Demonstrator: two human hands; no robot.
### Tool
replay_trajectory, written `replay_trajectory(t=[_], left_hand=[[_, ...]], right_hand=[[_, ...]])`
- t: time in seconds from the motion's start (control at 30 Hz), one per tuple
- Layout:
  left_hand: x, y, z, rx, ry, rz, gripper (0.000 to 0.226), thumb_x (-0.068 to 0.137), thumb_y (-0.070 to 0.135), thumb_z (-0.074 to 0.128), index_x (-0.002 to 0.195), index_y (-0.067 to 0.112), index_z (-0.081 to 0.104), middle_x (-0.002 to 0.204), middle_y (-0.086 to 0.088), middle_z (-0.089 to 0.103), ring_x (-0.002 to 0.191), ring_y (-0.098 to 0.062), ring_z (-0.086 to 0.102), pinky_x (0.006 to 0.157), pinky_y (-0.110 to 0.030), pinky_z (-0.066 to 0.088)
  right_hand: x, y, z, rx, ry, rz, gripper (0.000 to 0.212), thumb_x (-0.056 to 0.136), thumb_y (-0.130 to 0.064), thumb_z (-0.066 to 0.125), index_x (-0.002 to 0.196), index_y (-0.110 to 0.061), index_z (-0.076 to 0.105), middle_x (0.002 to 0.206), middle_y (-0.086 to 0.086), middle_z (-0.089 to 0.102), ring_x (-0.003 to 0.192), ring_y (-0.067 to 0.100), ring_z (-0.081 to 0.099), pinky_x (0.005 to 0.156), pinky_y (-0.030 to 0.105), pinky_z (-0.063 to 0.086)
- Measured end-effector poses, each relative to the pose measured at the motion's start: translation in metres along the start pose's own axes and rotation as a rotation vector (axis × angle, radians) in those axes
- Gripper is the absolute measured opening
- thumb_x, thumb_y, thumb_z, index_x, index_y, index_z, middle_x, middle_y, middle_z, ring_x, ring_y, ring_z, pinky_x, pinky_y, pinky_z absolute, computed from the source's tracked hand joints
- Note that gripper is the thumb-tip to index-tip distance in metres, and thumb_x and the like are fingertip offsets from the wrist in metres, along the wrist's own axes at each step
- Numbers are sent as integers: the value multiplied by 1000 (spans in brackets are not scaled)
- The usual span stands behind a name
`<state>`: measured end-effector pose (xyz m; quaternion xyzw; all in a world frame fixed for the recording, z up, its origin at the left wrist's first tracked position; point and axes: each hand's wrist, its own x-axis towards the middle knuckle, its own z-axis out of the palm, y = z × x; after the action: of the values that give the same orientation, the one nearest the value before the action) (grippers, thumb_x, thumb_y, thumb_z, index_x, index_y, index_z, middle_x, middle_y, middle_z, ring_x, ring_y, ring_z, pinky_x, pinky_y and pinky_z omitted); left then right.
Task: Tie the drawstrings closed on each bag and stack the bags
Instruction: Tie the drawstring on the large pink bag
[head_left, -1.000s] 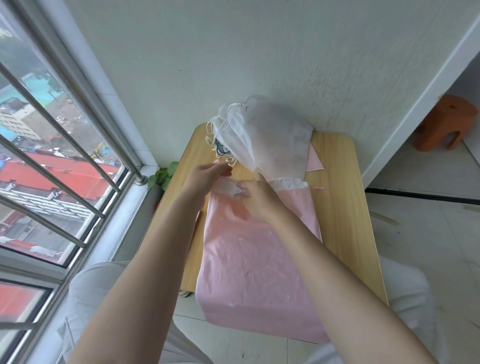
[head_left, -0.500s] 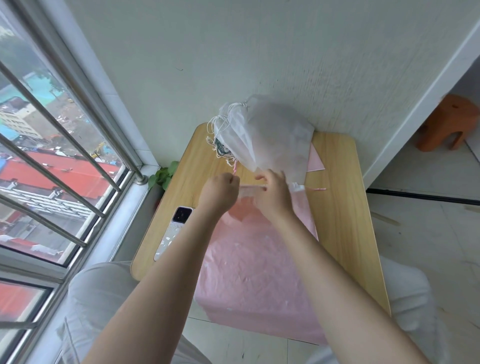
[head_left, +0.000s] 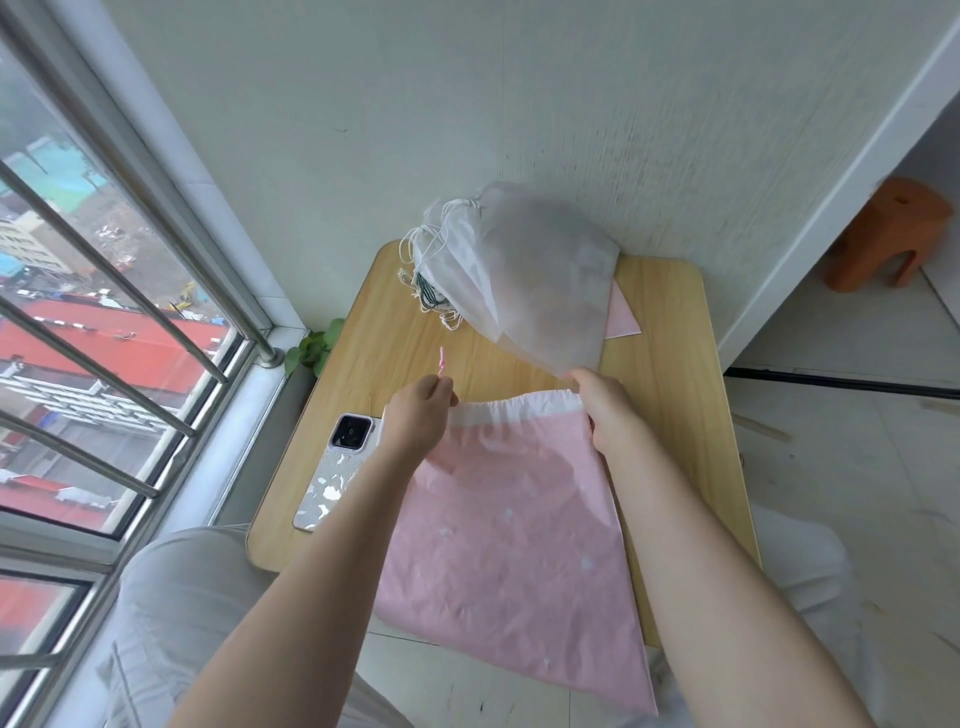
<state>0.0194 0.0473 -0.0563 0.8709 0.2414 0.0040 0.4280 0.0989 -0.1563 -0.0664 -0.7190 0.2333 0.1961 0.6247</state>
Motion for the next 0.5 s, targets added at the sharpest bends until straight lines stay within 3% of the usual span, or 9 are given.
replay_trajectory(t=[0.07, 0.13, 0.27, 0.33, 0.4, 0.47, 0.5], left_hand=[[0, -6, -1, -97, -1, -30, 37, 100, 25, 40, 84, 9, 70, 84, 1, 67, 71, -17, 55, 61, -29, 39], [1, -13, -3, -309, 42, -113, 38, 101, 23, 41, 82, 10, 70, 89, -2, 71, 83, -18, 62, 74, -30, 47], [5, -25, -13, -732, 191, -295, 38, 100, 22, 45, 70, 12, 67, 99, -5, 73, 102, -19, 66, 95, -32, 50], [6, -27, -19, -777, 232, -291, 40, 99, 23, 46, 64, 13, 63, 108, -4, 71, 104, -13, 63, 103, -32, 45], [6, -26, -23, -754, 269, -275, 40, 99, 25, 45, 63, 15, 60, 115, -1, 68, 108, -11, 59, 99, -29, 44], [2, -21, -29, -657, 314, -264, 41, 100, 30, 43, 64, 17, 58, 100, 5, 63, 96, -11, 55, 79, -25, 40], [0, -19, -31, -588, 335, -239, 41, 101, 31, 41, 66, 16, 57, 88, 6, 58, 85, -12, 52, 71, -26, 37]], right_hand=[[1, 2, -2, 134, 11, 63, 16, 86, -19, 59, 86, -9, 71, 89, 3, 71, 72, 19, 60, 66, 28, 45], [-1, 1, -6, 320, -13, 64, 14, 87, -16, 62, 77, -9, 68, 89, 5, 72, 69, 14, 62, 63, 26, 47], [-13, -7, -20, 842, -115, 3, 26, 98, -13, 42, 92, -4, 66, 88, 9, 68, 84, 21, 66, 80, 30, 52], [-17, -12, -25, 980, -102, 22, 31, 98, -12, 37, 86, -2, 64, 79, 10, 65, 73, 22, 64, 71, 30, 54], [-20, -17, -26, 944, -79, 30, 30, 95, -13, 37, 76, -6, 60, 69, 7, 56, 49, 14, 49, 44, 22, 38], [-23, -21, -25, 695, -19, -7, 26, 88, -16, 41, 65, -11, 54, 59, 2, 46, 36, 12, 29, 37, 18, 19], [-25, -22, -24, 527, 36, -46, 25, 84, -16, 44, 61, -11, 54, 54, 1, 45, 33, 11, 26, 37, 19, 18]])
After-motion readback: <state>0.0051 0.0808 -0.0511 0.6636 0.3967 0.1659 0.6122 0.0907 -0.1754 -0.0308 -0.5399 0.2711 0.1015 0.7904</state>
